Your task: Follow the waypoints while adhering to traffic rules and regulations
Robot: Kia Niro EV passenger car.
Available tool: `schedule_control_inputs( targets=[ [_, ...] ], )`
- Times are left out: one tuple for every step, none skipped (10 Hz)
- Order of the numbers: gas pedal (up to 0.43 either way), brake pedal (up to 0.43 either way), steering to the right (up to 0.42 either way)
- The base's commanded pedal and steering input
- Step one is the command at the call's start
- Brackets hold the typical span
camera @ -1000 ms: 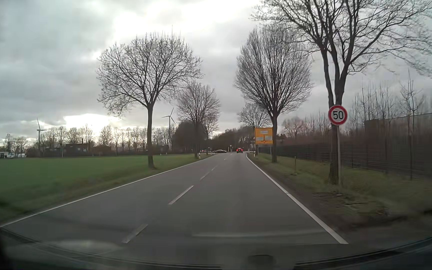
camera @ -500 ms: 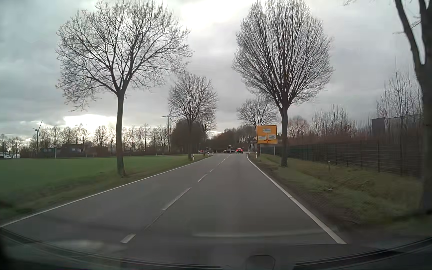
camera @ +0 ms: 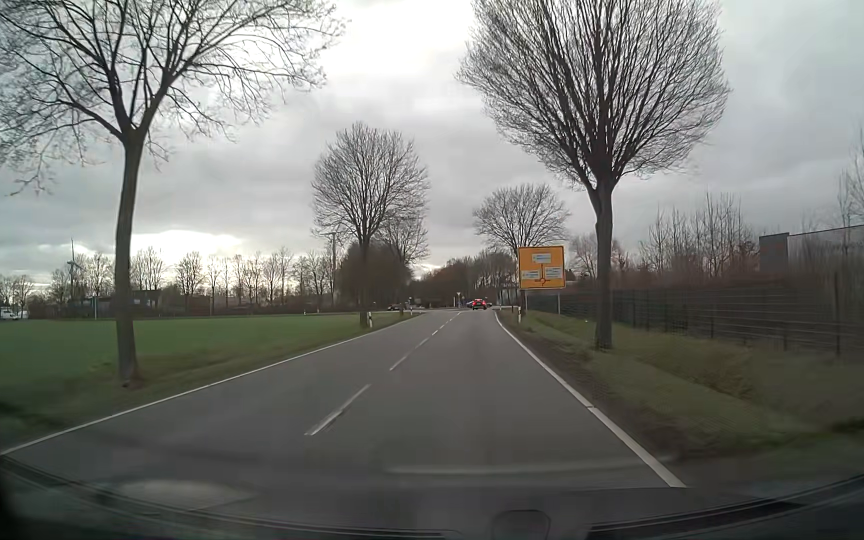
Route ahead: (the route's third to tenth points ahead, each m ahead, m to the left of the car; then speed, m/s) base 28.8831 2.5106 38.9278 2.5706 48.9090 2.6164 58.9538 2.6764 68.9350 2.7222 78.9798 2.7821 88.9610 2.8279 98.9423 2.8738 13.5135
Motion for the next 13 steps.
schedule_control_inputs(
  targets=[
    [0.209, 0.000, 0.003],
    [0.209, 0.000, 0.003],
    [0.209, 0.000, 0.003],
    [0.209, 0.000, 0.003],
    [0.209, 0.000, 0.003],
    [0.209, 0.000, 0.003],
    [0.209, 0.000, 0.003],
    [0.209, 0.000, 0.003],
    [0.209, 0.000, 0.003],
    [0.197, 0.000, 0.003],
    [0.197, 0.000, 0.003],
    [0.197, 0.000, 0.003],
    [0.197, 0.000, 0.003]
  ],
)
